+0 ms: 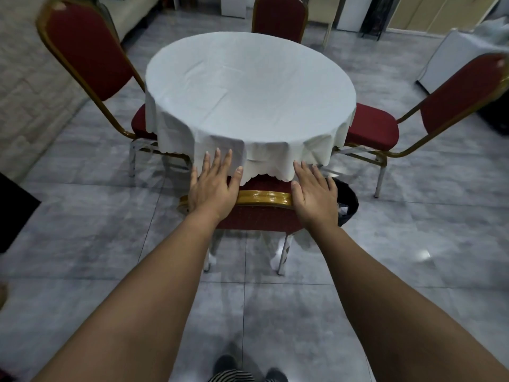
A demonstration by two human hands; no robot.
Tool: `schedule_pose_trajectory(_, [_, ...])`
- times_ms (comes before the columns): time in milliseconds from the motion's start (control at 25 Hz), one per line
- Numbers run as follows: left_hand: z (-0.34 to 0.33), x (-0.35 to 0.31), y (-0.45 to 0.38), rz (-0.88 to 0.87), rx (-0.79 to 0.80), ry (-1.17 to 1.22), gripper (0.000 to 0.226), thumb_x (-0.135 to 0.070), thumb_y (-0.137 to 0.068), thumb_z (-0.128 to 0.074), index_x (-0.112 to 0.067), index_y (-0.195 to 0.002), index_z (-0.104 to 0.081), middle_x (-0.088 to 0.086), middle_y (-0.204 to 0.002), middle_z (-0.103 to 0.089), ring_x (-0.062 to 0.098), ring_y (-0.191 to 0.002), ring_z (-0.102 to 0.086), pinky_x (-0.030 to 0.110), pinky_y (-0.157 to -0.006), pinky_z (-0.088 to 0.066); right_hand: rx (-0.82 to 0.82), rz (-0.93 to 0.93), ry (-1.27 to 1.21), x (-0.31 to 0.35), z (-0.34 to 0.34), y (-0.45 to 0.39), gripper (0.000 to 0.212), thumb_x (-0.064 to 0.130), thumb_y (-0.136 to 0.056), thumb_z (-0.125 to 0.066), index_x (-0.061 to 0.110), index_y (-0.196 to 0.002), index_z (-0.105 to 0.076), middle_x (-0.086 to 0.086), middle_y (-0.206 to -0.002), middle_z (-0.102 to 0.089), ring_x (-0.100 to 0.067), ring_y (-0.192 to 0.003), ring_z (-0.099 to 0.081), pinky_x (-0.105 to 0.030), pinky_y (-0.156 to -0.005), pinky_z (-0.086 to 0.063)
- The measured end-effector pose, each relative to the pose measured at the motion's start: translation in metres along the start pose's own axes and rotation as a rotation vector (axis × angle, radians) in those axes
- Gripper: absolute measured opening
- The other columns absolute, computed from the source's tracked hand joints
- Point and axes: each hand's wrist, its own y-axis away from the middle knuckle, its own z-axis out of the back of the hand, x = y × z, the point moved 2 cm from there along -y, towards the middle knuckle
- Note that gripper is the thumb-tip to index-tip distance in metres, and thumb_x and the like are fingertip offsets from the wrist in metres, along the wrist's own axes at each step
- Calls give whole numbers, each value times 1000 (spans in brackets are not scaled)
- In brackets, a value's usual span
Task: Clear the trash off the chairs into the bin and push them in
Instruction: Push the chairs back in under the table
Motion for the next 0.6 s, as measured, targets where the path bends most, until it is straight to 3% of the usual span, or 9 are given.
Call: schedule_pose_trajectory(600, [-7, -1, -31, -7, -12, 23, 63, -59, -99, -11, -34, -157, -7, -6, -166, -6, 15, -153, 1, 43, -124, 1, -7, -8, -16, -4, -6, -33, 64, 44, -94, -15, 32, -155, -25, 9, -163, -25, -10, -152, -13, -40, -123, -6])
